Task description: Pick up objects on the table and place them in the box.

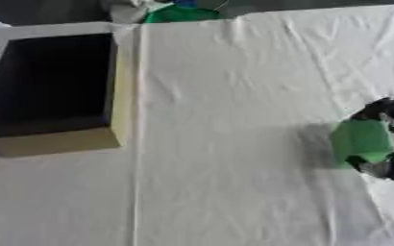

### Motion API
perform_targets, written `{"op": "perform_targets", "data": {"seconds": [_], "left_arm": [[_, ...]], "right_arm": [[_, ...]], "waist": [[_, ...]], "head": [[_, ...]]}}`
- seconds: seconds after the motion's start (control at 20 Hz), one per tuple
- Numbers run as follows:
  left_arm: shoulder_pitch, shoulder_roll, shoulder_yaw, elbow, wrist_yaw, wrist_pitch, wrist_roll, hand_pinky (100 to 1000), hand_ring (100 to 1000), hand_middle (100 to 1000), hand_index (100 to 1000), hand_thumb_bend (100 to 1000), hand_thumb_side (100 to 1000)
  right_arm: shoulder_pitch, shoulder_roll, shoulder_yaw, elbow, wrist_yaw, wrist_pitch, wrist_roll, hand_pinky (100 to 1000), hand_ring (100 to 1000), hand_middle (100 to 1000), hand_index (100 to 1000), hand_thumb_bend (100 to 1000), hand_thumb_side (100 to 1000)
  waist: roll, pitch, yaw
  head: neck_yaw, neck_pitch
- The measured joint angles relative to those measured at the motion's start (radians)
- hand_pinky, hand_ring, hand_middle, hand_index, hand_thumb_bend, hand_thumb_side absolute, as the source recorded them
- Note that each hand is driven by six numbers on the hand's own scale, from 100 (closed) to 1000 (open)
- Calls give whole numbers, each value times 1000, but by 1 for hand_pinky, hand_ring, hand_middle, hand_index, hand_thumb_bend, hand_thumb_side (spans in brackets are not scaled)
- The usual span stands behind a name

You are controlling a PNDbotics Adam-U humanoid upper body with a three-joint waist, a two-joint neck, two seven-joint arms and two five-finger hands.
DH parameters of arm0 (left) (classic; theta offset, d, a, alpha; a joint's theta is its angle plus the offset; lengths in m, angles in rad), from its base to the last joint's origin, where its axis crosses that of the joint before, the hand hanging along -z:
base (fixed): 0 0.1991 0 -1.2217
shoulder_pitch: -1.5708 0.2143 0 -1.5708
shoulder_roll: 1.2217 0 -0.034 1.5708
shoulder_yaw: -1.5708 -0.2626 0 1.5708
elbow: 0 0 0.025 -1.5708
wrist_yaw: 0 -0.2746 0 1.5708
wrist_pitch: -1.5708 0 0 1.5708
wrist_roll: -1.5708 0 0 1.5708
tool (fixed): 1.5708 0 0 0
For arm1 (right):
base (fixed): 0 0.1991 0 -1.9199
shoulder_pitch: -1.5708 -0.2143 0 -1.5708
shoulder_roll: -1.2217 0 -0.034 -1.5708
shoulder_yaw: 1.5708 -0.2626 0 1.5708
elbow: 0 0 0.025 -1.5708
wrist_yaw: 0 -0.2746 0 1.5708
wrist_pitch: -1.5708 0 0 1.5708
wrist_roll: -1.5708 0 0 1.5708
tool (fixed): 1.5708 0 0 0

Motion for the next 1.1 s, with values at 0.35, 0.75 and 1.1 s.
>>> {"op": "perform_targets", "data": {"seconds": [0.35,0.75,1.1], "left_arm": [[0,0,0,0,0,2,-2,637,705,742,782,481,1000],[-11,1,0,0,0,0,-5,639,706,744,783,482,1000],[-20,2,-7,0,0,-4,-12,639,706,744,783,482,1000]], "right_arm": [[2,0,7,-34,-4,34,-66,590,512,396,601,239,534],[-62,-28,-7,-122,-120,49,-37,627,540,426,629,195,541],[-185,-71,7,-134,-195,-5,16,641,550,438,639,176,553]], "waist": [[-2,0,6],[-17,-7,17],[-42,-12,42]], "head": [[-2,-3],[11,2],[29,2]]}}
